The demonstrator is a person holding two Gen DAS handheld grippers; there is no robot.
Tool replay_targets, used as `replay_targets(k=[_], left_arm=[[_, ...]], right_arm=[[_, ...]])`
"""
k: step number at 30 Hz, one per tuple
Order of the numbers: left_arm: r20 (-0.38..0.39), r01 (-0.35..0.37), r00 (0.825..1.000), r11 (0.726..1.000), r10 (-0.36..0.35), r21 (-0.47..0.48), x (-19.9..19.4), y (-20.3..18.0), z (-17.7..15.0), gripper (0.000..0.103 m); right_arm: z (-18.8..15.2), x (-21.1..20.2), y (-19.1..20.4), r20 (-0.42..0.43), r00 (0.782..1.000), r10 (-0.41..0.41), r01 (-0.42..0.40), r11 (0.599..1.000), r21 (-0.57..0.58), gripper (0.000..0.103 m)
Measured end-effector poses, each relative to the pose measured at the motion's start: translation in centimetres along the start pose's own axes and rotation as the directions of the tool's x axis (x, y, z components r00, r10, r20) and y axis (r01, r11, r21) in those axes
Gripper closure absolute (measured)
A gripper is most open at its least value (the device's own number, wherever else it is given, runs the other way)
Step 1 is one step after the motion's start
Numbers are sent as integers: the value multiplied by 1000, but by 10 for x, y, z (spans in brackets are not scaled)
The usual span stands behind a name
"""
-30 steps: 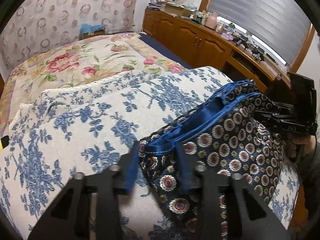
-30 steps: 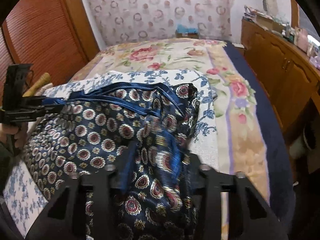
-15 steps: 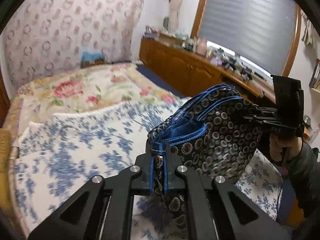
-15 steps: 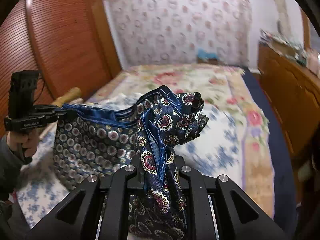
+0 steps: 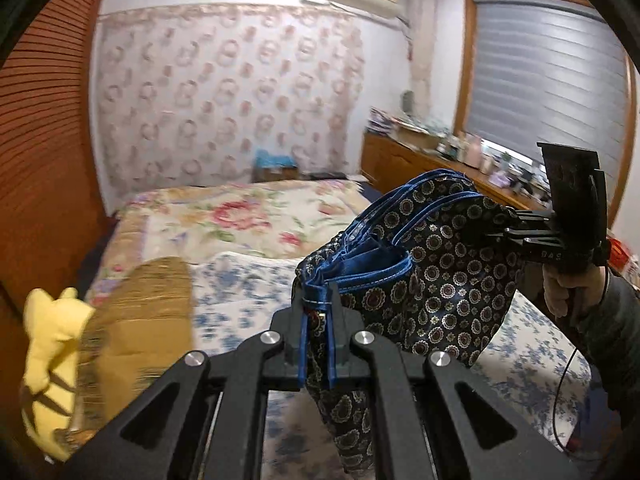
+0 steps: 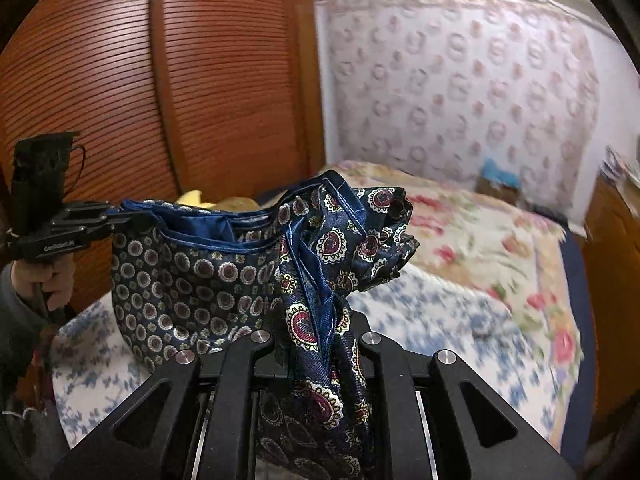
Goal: Fold small clothes
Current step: 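Carry the shirt bundle toward the yellow plush toy with both grippers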
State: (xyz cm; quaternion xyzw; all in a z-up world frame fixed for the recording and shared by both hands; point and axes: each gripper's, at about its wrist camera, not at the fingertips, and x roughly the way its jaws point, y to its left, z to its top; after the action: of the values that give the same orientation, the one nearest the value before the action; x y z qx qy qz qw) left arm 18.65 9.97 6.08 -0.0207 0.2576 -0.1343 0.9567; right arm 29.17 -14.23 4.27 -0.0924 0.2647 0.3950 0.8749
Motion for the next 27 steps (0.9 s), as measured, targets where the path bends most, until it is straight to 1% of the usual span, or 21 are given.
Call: replay_targets(k=[6, 9, 11, 15, 18, 21, 22, 23, 24, 25, 27], left_arm=[[49, -90, 995, 995, 92, -39, -26, 42, -7, 99], [68, -125, 989, 990, 130, -66, -36, 60, -15, 99], [81, -151, 984, 984, 159, -92, -43, 75, -23, 99], [112, -177, 974, 972, 195, -157, -61, 105, -39, 99], [126, -188, 968, 958, 219, -217, -74, 125, -57, 99], [116, -197, 965, 944, 234, -264, -76, 143, -73, 99], [100, -200, 967, 940, 235, -278, -73, 151, -80, 99], [83, -210, 967, 935, 243, -285, -69, 156, -83, 99], [59, -227, 965, 929, 255, -292, -65, 161, -89, 99], [51, -235, 964, 926, 260, -296, -64, 159, -91, 99], [25, -261, 959, 914, 282, -309, -60, 168, -103, 99]], right_arm=[[42, 37, 29, -4, 999, 47, -47, 995, -89, 92], [67, 60, 45, -26, 997, 75, -78, 983, -167, 92], [83, 75, 57, -38, 996, 84, -91, 972, -217, 92], [116, 103, 86, -59, 992, 112, -125, 942, -313, 92], [139, 129, 113, -92, 987, 130, -155, 910, -385, 92], [158, 161, 138, -128, 983, 132, -177, 873, -455, 92], [164, 177, 150, -146, 980, 135, -190, 853, -486, 92], [168, 190, 158, -163, 977, 136, -200, 842, -500, 92], [170, 204, 164, -180, 975, 129, -205, 836, -508, 92], [171, 220, 170, -201, 972, 124, -213, 830, -515, 92], [169, 247, 182, -221, 968, 121, -223, 819, -528, 92]])
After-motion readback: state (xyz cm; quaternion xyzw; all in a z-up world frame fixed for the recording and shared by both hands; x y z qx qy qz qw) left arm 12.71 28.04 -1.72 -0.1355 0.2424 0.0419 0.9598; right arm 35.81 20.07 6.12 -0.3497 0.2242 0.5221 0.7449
